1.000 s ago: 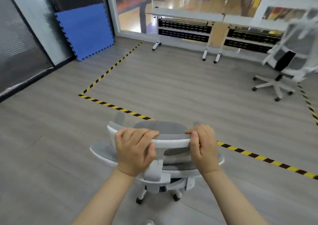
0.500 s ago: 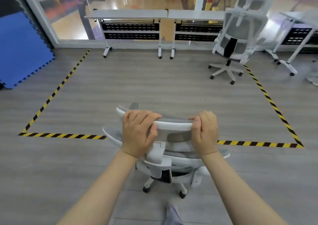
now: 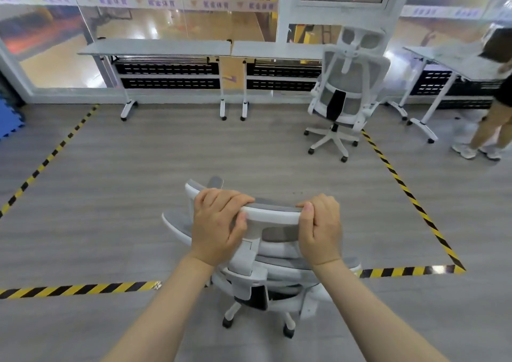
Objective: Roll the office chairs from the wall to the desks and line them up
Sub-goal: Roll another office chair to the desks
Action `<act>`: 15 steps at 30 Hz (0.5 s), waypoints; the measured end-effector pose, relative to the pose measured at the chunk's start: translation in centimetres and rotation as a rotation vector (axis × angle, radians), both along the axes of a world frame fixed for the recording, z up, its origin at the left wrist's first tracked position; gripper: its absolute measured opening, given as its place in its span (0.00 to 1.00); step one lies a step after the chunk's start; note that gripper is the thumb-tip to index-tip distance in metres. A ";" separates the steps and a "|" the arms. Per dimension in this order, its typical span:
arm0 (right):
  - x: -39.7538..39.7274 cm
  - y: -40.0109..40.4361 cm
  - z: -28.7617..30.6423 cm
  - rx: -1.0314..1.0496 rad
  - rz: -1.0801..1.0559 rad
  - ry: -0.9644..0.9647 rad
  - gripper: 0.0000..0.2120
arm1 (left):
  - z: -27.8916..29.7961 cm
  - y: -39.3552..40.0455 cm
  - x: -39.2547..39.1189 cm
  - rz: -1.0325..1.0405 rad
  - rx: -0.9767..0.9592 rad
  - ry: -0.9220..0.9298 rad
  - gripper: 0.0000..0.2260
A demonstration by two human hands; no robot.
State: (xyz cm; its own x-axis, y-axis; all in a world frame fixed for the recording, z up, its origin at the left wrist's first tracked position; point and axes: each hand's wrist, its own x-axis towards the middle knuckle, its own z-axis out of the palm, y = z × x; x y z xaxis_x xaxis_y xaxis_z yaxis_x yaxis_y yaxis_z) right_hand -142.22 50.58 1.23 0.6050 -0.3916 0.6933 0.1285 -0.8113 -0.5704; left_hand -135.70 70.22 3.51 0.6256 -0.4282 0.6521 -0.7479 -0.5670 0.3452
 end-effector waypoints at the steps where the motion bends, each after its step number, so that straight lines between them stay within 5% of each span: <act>1: 1.6 -1.0 0.1 0.008 -0.002 0.007 0.17 | 0.0 -1.1 1.7 -0.009 0.002 0.006 0.13; 15: 26.4 -14.3 -0.5 0.013 -0.065 -0.010 0.16 | -0.8 -14.6 27.3 -0.096 -0.025 -0.007 0.13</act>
State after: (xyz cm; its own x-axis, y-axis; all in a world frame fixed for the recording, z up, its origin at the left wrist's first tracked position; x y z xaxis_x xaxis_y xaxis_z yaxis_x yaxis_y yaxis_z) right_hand -115.79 36.28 0.77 0.5710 -0.4387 0.6939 0.0816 -0.8108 -0.5797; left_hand -108.44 55.67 2.67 0.5778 -0.4696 0.6675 -0.8009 -0.4837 0.3530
